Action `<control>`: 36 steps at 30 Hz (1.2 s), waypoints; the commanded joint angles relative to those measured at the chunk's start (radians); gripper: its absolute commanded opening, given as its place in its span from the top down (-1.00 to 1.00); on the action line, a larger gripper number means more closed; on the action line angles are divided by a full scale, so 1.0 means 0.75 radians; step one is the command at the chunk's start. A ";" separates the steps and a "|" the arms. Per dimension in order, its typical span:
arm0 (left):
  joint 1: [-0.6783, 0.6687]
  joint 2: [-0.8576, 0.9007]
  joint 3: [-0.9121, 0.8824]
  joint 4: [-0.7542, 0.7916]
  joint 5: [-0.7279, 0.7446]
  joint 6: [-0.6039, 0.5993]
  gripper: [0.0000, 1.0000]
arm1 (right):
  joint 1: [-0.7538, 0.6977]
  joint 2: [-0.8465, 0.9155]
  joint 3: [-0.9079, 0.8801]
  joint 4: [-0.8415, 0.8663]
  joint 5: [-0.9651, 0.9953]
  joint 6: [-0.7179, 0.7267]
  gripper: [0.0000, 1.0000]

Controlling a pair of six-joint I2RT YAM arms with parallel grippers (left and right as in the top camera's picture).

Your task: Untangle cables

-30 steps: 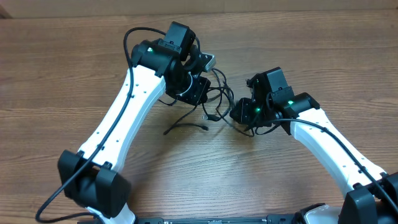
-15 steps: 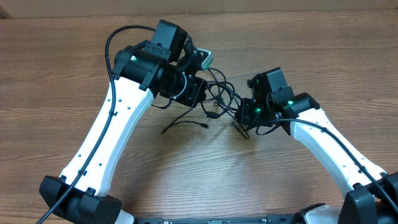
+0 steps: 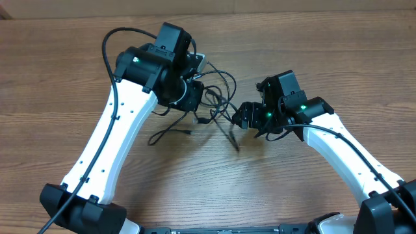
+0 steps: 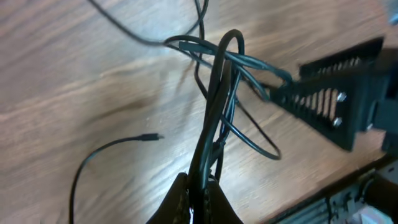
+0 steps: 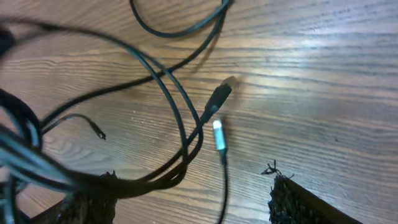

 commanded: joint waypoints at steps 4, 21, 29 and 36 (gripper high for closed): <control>0.008 -0.050 0.038 -0.036 0.082 0.066 0.92 | 0.000 -0.025 -0.004 0.110 -0.219 -0.071 -0.53; 0.008 -0.050 0.038 -0.046 0.211 0.061 0.92 | 0.001 -0.025 -0.004 0.108 -0.341 -0.325 -0.39; 0.009 -0.050 0.038 -0.046 0.177 0.036 0.91 | 0.001 -0.025 -0.004 0.102 -0.428 -0.395 -0.30; 0.009 -0.050 0.038 -0.021 0.340 0.010 0.92 | 0.001 -0.025 -0.004 0.079 -0.427 -0.395 0.14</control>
